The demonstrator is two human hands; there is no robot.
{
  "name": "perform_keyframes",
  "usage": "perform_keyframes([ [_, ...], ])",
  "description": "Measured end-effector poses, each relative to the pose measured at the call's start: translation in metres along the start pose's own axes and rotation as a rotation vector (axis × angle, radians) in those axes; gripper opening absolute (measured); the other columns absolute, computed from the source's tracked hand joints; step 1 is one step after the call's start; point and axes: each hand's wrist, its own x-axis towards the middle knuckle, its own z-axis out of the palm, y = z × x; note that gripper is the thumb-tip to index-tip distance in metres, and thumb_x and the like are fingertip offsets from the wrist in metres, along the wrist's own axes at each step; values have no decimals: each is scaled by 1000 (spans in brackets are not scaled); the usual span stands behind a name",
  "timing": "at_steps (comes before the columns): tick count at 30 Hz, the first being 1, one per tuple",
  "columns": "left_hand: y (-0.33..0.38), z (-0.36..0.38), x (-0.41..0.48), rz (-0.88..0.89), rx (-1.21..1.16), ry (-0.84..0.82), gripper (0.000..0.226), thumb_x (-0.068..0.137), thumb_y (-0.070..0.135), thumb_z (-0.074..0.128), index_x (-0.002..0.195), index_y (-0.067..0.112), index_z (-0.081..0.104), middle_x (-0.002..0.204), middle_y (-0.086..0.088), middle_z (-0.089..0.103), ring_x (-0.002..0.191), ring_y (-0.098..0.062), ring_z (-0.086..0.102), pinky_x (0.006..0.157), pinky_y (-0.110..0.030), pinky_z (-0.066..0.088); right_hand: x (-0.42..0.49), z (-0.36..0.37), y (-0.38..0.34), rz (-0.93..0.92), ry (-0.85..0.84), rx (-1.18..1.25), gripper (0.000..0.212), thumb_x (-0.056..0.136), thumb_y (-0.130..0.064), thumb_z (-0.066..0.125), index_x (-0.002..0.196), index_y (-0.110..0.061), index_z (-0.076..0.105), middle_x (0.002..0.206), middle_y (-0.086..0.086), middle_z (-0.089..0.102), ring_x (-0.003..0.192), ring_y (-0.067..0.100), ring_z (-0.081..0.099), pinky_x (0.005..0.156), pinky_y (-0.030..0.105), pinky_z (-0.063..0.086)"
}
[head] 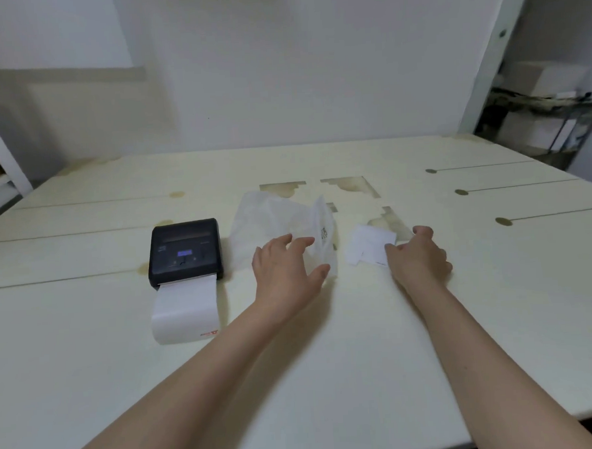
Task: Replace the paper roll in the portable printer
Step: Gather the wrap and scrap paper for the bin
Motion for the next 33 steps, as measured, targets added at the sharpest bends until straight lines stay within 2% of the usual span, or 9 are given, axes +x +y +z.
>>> perform_keyframes([
  [6, 5, 9, 0, -36, 12, -37, 55, 91, 46, 56, 142, 30, 45, 154, -8, 37, 149, -20, 23, 120, -45, 11, -13, 7, -11, -141, -23, -140, 82, 74, -62, 67, 134, -13, 41, 137, 15, 44, 129, 35, 35, 102, 43, 31],
  [9, 7, 13, -2, -58, 6, -53, 54, 92, 45, 56, 142, 29, 46, 155, -8, 37, 148, -20, 23, 121, -44, 10, -16, 12, -19, -157, -24, -241, 85, 69, -63, 71, 130, -11, 41, 136, 17, 42, 127, 35, 35, 99, 41, 31],
  [12, 10, 14, -3, -73, -3, -54, 52, 92, 44, 56, 141, 29, 47, 155, -7, 36, 147, -22, 25, 120, -42, 11, -13, 13, -26, -105, -67, -220, 82, 71, -53, 75, 129, -10, 37, 137, 18, 45, 129, 35, 35, 100, 41, 31],
  [17, 10, 17, -3, -72, -15, -50, 50, 92, 44, 56, 139, 30, 49, 154, -4, 37, 146, -22, 24, 118, -40, 10, -10, 17, -31, -116, -122, -68, 74, 77, -34, 75, 131, -7, 32, 127, 12, 60, 125, 34, 49, 97, 40, 36],
  [20, 8, 17, -3, -67, -38, -44, 46, 92, 43, 57, 136, 30, 53, 152, -3, 39, 146, -21, 25, 118, -39, 11, -12, 17, -30, -196, -139, 56, 64, 80, -23, 71, 135, -10, 41, 125, 8, 63, 117, 30, 58, 84, 32, 42],
  [22, 7, 16, -2, -80, -74, -30, 39, 90, 41, 59, 127, 29, 61, 151, -3, 42, 146, -20, 28, 118, -39, 14, -12, 13, -28, -180, -111, 170, 52, 79, -25, 71, 126, -9, 53, 119, 8, 65, 111, 30, 61, 76, 29, 42],
  [24, 6, 15, -1, -103, -120, -6, 25, 89, 38, 62, 111, 29, 69, 149, -3, 46, 144, -20, 31, 117, -39, 17, -10, 6, -24, -118, -125, 367, 43, 76, -25, 74, 114, -8, 62, 111, 8, 69, 104, 30, 64, 77, 32, 49],
  [28, 14, 15, -3, -120, -139, -11, 16, 88, 36, 61, 97, 29, 73, 147, -3, 48, 143, -20, 33, 117, -40, 21, -13, -12, -8, -64, -338, 644, 16, 78, -24, 76, 88, -14, 67, 87, 2, 70, 72, 18, 64, 67, 30, 50],
  [33, 38, 23, -16, -70, -197, -46, 15, 87, 41, 64, 95, 33, 73, 147, -4, 48, 143, -20, 33, 117, -41, 20, -23, -24, -2, -35, -565, 871, 13, 90, -31, 67, 97, -20, 67, 102, -5, 69, 93, 14, 64, 84, 32, 54],
])
